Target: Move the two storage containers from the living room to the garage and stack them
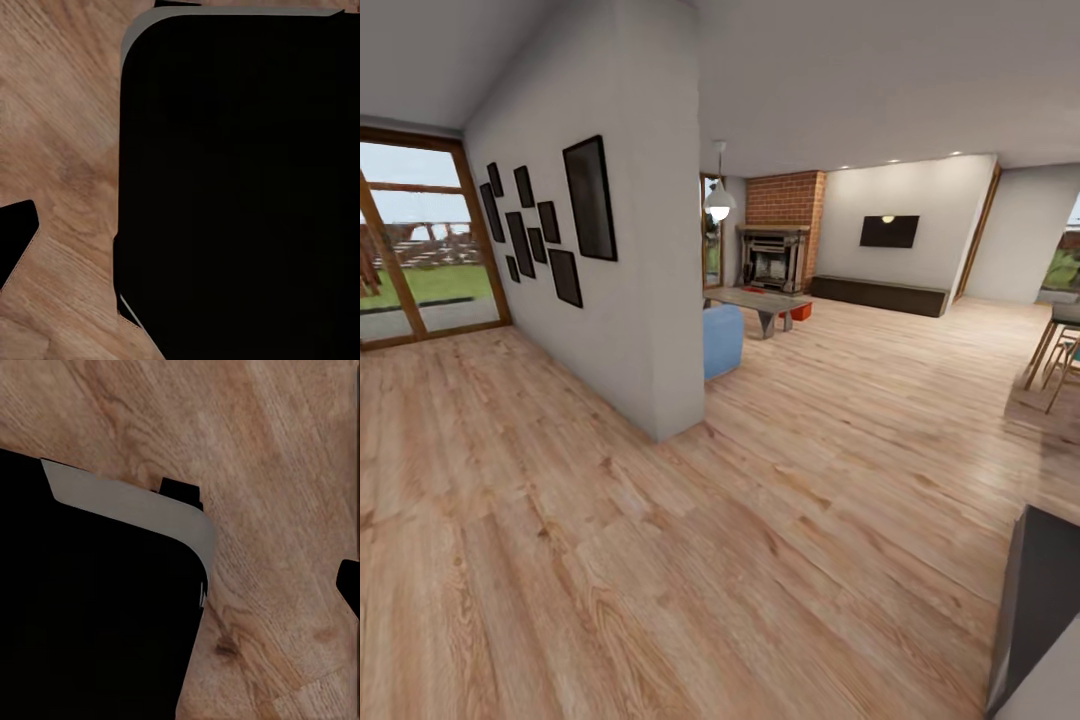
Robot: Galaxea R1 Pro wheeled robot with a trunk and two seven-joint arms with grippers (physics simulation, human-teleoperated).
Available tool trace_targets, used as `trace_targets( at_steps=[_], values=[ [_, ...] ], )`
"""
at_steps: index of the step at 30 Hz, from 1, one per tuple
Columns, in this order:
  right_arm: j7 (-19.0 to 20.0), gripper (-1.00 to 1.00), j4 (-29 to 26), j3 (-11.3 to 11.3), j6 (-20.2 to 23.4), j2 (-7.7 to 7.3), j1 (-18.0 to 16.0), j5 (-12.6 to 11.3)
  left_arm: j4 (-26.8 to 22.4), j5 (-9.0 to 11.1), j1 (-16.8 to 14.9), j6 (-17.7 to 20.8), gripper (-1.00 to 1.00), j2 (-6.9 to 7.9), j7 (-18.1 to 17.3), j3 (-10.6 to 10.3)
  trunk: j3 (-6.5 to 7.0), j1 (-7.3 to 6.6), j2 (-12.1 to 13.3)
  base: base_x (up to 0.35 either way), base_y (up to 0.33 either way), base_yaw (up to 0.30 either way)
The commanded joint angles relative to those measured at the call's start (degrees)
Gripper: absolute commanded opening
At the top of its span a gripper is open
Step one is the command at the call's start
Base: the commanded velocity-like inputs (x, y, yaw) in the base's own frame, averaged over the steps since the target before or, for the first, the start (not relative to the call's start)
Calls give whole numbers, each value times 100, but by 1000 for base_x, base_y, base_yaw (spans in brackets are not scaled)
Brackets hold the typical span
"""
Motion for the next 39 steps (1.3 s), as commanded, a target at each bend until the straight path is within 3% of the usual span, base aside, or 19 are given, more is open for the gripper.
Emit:
trace_targets(
  at_steps=[1, 11, 39],
  values=[
    [3, 100, 17, 48, -32, 2, -6, -49, -1, 42, -1, -13, 100, 0, -1, 0, -5, 3, -2, 325, 0, 0],
    [3, 100, 17, 48, -36, 1, -6, -48, -1, 42, -1, -13, 100, 0, 2, 0, 1, 3, -2, 325, 0, -26],
    [3, 100, 17, 48, -32, 3, -6, -49, -1, 42, -1, -13, 100, 0, 0, 0, 70, 3, -2, 325, 0, -184]
  ],
)
